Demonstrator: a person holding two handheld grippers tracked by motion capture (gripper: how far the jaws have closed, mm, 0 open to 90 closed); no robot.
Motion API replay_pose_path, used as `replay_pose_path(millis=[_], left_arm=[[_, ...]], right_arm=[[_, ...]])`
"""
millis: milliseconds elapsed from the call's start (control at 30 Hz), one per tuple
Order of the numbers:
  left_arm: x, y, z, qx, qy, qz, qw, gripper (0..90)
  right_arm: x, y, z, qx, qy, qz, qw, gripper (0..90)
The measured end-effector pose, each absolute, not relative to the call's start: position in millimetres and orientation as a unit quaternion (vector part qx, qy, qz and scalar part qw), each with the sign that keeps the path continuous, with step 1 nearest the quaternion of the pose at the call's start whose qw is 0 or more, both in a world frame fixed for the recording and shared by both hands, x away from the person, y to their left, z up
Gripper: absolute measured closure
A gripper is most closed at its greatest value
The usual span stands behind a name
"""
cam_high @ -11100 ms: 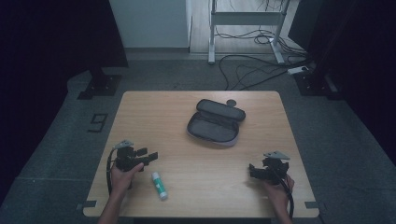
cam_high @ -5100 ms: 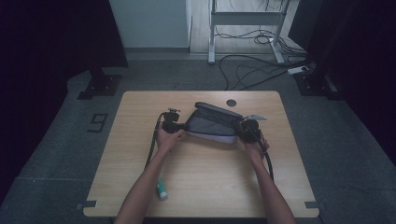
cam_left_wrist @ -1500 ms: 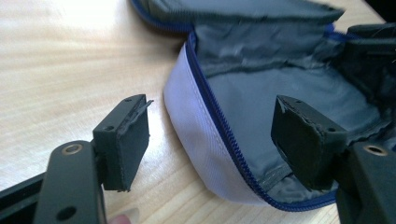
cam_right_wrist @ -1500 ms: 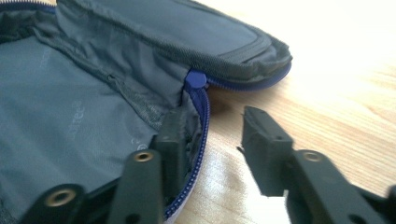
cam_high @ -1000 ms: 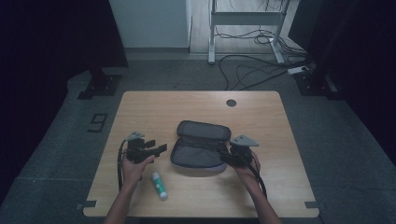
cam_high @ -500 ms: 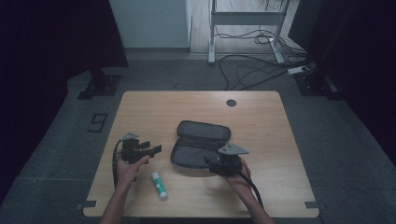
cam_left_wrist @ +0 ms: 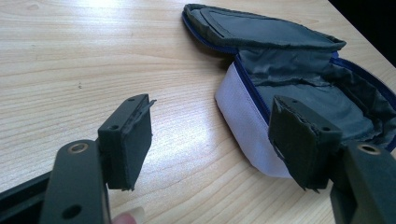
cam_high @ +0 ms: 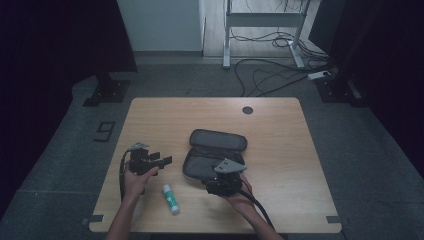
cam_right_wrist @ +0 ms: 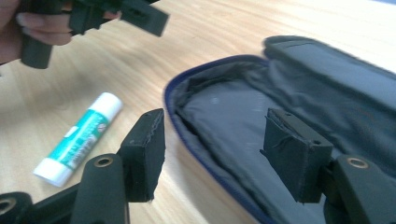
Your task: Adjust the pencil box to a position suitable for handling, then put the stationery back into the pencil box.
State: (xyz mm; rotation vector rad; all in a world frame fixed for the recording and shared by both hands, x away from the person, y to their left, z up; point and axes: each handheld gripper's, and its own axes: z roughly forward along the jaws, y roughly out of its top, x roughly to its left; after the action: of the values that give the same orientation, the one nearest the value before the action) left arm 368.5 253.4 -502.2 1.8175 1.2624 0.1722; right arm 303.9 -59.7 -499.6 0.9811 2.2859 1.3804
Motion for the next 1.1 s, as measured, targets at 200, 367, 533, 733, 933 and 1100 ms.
replay_pose_path(millis=[200, 367, 533, 733, 933, 1100], left_arm=[[368, 256, -501, 0.73, 0.511, 0.071, 0.447, 30.7], [369, 258, -500, 0.727, 0.513, 0.068, 0.452, 30.8], [368, 259, -500, 0.727, 0.513, 0.069, 0.452, 30.9], [367, 257, -501, 0.729, 0.511, 0.069, 0.45, 31.0], [368, 257, -501, 0.728, 0.512, 0.067, 0.45, 30.9], [367, 260, -501, 0.726, 0.512, 0.067, 0.453, 30.9]], right_arm=[[298, -44, -503, 0.328, 0.802, 0.48, 0.137, 38.3], [293, -34, -501, 0.319, 0.804, 0.484, 0.132, 38.7], [287, -26, -501, 0.31, 0.806, 0.488, 0.125, 39.4], [282, -13, -499, 0.299, 0.807, 0.496, 0.117, 39.9], [279, 4, -506, 0.286, 0.816, 0.491, 0.107, 40.2], [276, 18, -516, 0.276, 0.827, 0.48, 0.097, 40.6]])
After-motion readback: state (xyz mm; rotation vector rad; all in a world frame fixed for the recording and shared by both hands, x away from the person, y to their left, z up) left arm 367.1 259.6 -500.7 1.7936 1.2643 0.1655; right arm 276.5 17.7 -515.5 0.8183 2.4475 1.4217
